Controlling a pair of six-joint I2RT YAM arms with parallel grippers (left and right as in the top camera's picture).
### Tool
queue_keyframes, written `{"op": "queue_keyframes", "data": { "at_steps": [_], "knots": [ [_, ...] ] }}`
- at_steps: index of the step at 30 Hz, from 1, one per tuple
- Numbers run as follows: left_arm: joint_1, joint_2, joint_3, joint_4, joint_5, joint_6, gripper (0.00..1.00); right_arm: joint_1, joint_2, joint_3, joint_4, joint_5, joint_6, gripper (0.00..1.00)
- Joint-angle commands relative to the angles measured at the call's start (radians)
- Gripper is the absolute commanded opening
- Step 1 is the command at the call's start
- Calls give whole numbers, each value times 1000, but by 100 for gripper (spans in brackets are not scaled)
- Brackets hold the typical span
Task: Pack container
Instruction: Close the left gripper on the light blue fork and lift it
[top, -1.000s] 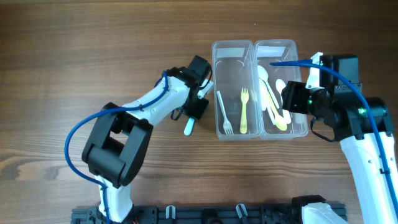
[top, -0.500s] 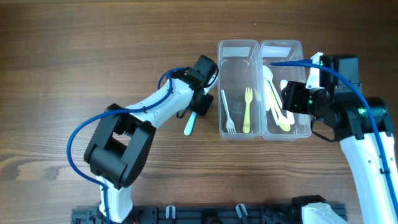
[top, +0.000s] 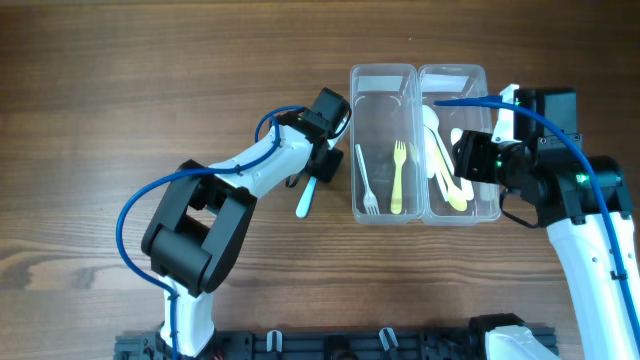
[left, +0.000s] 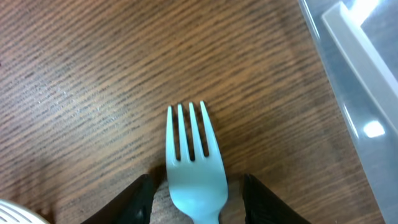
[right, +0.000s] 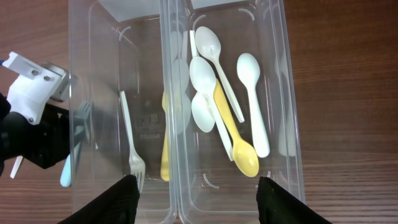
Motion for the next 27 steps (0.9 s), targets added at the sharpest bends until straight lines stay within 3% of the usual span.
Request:
{"op": "queue_keyframes", "data": {
  "at_steps": [1, 21, 27],
  "knots": [
    [24, 20, 14, 7, -5, 7, 49, -2, -2, 18, -1, 21, -17, 61],
    [31, 20, 14, -27, -2, 7, 16, -2, -2, 18, -6, 21, -17, 57],
    [31, 4, 31, -93, -34, 7, 13, -2, -2, 18, -7, 21, -17, 57]
  ]
}}
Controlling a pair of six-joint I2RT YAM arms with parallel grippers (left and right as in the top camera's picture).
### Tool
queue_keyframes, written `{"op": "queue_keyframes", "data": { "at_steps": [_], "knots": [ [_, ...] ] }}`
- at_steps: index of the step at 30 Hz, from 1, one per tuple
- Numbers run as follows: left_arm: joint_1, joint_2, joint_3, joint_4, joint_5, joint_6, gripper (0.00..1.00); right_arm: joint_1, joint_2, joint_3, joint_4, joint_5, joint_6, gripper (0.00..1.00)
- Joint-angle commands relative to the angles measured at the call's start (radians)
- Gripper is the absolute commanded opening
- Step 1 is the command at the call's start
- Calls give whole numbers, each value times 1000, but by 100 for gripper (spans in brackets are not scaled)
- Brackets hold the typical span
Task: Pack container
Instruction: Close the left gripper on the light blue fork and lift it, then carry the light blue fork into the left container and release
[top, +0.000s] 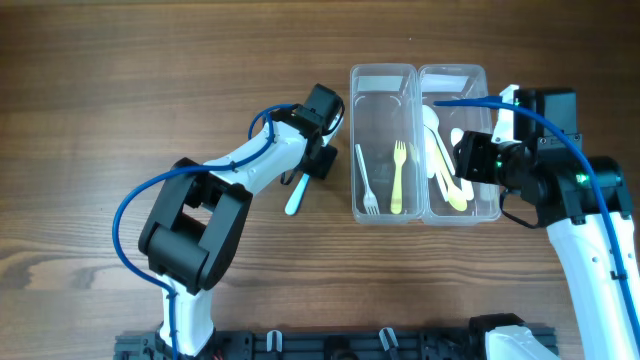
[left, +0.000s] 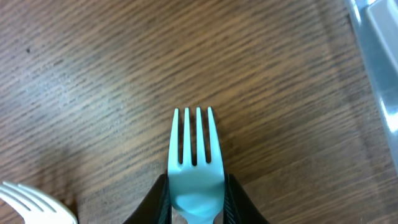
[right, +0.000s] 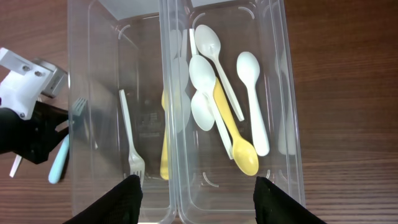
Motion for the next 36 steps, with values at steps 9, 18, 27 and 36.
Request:
{"op": "queue_keyframes", "data": {
  "at_steps": [9, 18, 27, 36],
  "knots": [
    [0, -100, 162, -249, -102, 3, 10, -2, -2, 18, 2, 21, -16, 58],
    [-98, -256, 290, -268, -81, -137, 4, -2, -2, 18, 3, 21, -17, 58],
    [-223, -198, 287, -50, -50, -328, 4, -2, -2, 18, 8, 21, -16, 58],
    [-230, -119, 288, 24, -27, -426, 21, -4, -42, 19, 28, 60, -19, 63]
  ]
}}
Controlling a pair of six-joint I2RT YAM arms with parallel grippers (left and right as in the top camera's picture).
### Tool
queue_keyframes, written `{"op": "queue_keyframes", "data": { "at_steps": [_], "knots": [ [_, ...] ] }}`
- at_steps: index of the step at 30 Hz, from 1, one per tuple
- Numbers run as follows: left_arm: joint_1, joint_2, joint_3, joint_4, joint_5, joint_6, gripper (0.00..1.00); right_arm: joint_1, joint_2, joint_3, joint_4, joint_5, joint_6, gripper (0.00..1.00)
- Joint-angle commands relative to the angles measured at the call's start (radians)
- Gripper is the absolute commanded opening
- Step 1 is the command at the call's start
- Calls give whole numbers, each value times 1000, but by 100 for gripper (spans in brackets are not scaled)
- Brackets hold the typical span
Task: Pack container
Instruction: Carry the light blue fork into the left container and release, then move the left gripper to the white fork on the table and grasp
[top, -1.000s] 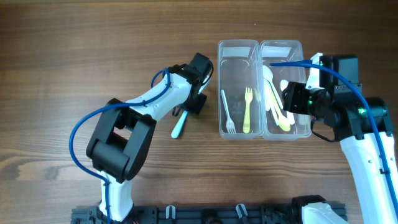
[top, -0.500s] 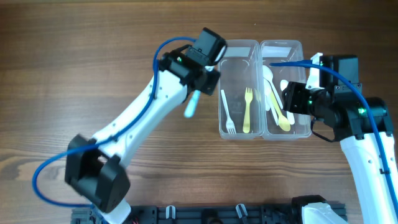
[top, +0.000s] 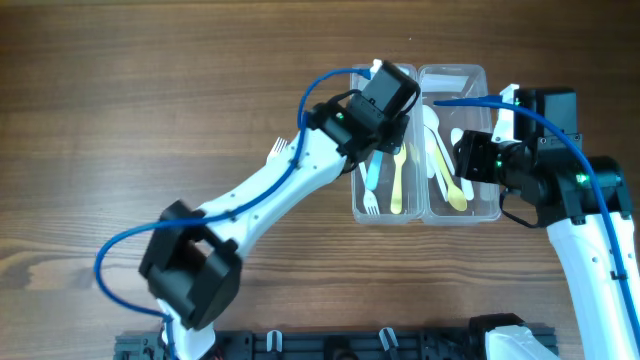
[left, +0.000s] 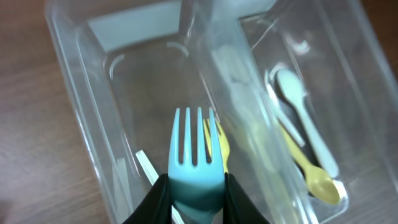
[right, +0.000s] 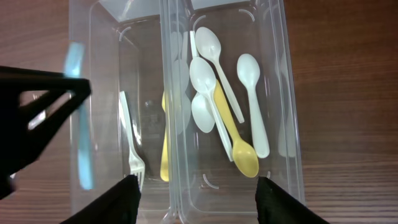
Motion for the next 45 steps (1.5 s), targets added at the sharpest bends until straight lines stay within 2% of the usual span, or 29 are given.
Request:
{"op": "queue_keyframes", "data": {
  "at_steps": [1, 5, 7, 11, 13, 16, 20, 24, 28, 37, 42, 45],
  "knots": [
    [1, -14, 6, 13, 19, -54, 24, -5, -56, 19, 25, 88, -12, 65],
    [4, -56, 7, -28, 0, -6, 38, -32, -125, 19, 45, 122, -9, 72],
    [10, -103, 7, -84, -63, 31, 49, -55, -155, 19, 46, 122, -9, 75],
    [32, -188, 7, -190, -159, 68, 61, -127, -197, 19, 43, 121, 20, 81],
    [62, -240, 7, -273, -204, 128, 60, -176, -211, 19, 43, 118, 40, 87],
    [119, -266, 7, -374, -241, 188, 60, -246, -215, 19, 44, 84, 48, 91],
    [249, -248, -16, -478, -237, 252, 65, -333, -203, 19, 43, 6, 47, 94],
    [380, -219, -79, -471, -74, 395, 66, -393, -162, 19, 45, 5, 43, 98],
    [462, -178, -135, -451, 40, 455, 64, -464, -79, 19, 48, 35, 43, 99],
    [457, -76, -226, -351, 78, 575, 65, -585, 136, 19, 46, 17, 95, 99],
    [452, -7, -231, -339, 99, 591, 61, -587, 175, 19, 46, 15, 96, 100],
    [451, 48, -231, -334, 153, 660, 52, -587, 175, 19, 49, 15, 96, 100]
  ]
}}
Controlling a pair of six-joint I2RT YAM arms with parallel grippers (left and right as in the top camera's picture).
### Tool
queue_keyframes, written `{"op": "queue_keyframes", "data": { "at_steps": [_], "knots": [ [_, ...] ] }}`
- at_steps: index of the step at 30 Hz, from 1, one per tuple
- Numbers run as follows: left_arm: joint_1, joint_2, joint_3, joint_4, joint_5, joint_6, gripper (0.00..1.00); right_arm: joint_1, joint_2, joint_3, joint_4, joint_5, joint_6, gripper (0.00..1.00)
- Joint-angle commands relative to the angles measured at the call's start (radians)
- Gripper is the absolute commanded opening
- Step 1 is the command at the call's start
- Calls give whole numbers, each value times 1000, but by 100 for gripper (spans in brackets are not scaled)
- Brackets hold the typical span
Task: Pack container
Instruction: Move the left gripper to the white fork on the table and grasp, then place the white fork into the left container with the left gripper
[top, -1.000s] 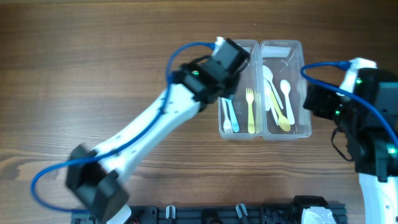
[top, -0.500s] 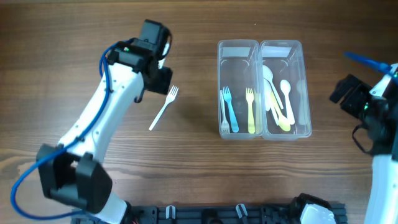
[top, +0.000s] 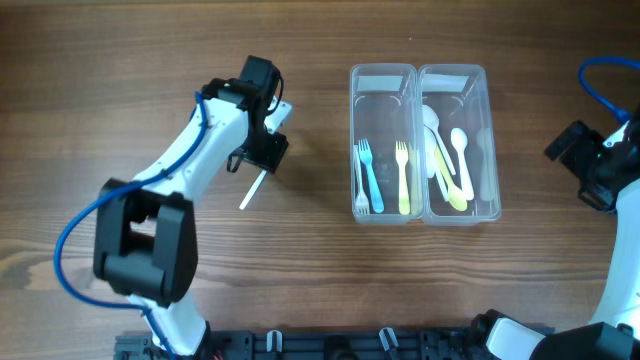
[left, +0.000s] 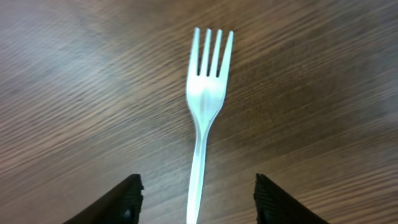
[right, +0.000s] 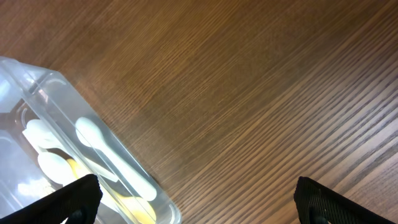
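Two clear containers stand side by side. The left container (top: 352, 140) holds a white fork (top: 360, 188), a blue fork (top: 372, 182) and a yellow fork (top: 402, 180). The right container (top: 492, 140) holds several spoons (right: 102, 143). Another white fork (left: 205, 118) lies on the table to the left, tines away from the wrist camera. My left gripper (left: 200, 200) stands open over its handle, one finger on each side. My right gripper (right: 199, 200) is open and empty over bare wood, right of the containers.
The wooden table (top: 480, 290) bears nothing else in view. A corner of the right container (right: 37, 93) shows at the left of the right wrist view. Both arms' blue cables hang near them.
The blue fork has left my left gripper and lies in the left container. That gripper is now open over a white fork on the table. My right gripper has moved off to the right.
My left gripper stood open round the blue fork on the table, then shut on it. Later it held the fork over the left container, with my right gripper waiting above both containers. Now the fork lies inside and both grippers are elsewhere.
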Motion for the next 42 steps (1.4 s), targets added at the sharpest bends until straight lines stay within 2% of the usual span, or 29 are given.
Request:
{"op": "queue_keyframes", "data": {
  "at_steps": [1, 6, 11, 15, 19, 22, 30, 34, 38, 42],
  "knots": [
    [-5, 84, -9, 5, 87, 114, 51, -3, -3, 17, 5, -16, 23, 100],
    [-10, 158, -9, 8, 76, 123, 48, -3, -3, 17, 6, -16, 23, 100],
    [-10, 183, -9, 24, 76, 123, 37, -3, -3, 17, 6, -17, 23, 99],
    [-11, 199, -9, 40, 76, 122, 23, -3, -3, 17, 6, -29, 23, 99],
    [-16, 202, -8, 40, 76, 122, 4, -3, -3, 17, 6, -39, 23, 100],
    [-31, 194, -6, 24, 63, 118, 4, -3, -3, 17, 6, -39, 23, 99],
    [-94, 87, 112, -98, 38, -12, 4, -3, -3, 17, 6, -41, 23, 99],
    [-127, -3, 187, -128, 42, -116, 4, -3, -3, 17, 7, -55, 27, 99],
    [-177, -102, 217, -106, 79, -221, 4, -3, -3, 17, 7, -58, 26, 100],
    [-251, -180, 217, 2, 185, -332, 4, -3, -3, 17, 7, -63, 26, 99]
  ]
}}
